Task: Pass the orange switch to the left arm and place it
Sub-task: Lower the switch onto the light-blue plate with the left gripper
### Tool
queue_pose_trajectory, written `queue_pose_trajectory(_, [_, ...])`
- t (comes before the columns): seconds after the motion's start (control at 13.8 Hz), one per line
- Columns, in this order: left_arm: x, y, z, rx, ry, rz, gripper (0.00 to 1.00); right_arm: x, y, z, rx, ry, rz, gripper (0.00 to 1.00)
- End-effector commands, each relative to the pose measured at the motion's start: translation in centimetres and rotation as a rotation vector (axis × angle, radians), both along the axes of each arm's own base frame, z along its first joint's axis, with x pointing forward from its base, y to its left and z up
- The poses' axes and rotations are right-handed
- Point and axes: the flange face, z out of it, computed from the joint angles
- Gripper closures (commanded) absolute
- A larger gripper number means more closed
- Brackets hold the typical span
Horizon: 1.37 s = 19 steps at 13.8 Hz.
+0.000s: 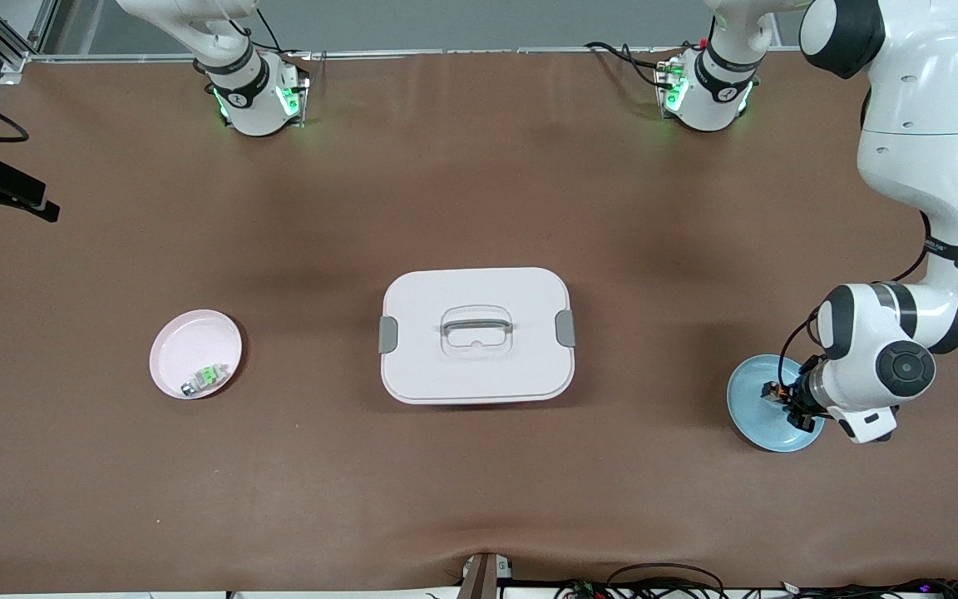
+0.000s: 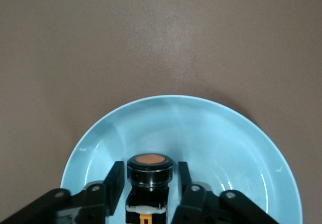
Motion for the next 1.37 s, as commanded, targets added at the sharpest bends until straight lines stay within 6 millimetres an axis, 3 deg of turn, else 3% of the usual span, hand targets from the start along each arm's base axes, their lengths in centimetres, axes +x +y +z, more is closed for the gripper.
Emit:
queue_pose_trajectory(0.0, [0.4, 0.0, 0.6, 0.023, -0.021, 0.003, 0.00, -1.0, -0.2, 0.2, 0.020, 0.001, -0.015, 0.00])
queue_pose_trajectory(0.58, [0.9, -2.7, 1.0, 0.024, -0.038, 0.018, 0.00, -0.9, 0.2, 0.3, 0.007, -0.005, -0.004, 0.00])
queue_pose_trajectory(0.94, [1.5, -2.6, 2.7, 0.014, -0.060, 0.000, 0.00, -0.8, 0.1, 0.2, 0.007, -0.007, -0.004, 0.00])
queue_pose_trajectory(1.3, [1.6, -3.0, 4.3, -0.040, -0.037, -0.309, 0.00, -1.0, 0.0, 0.0, -0.008, 0.017, -0.002, 0.00])
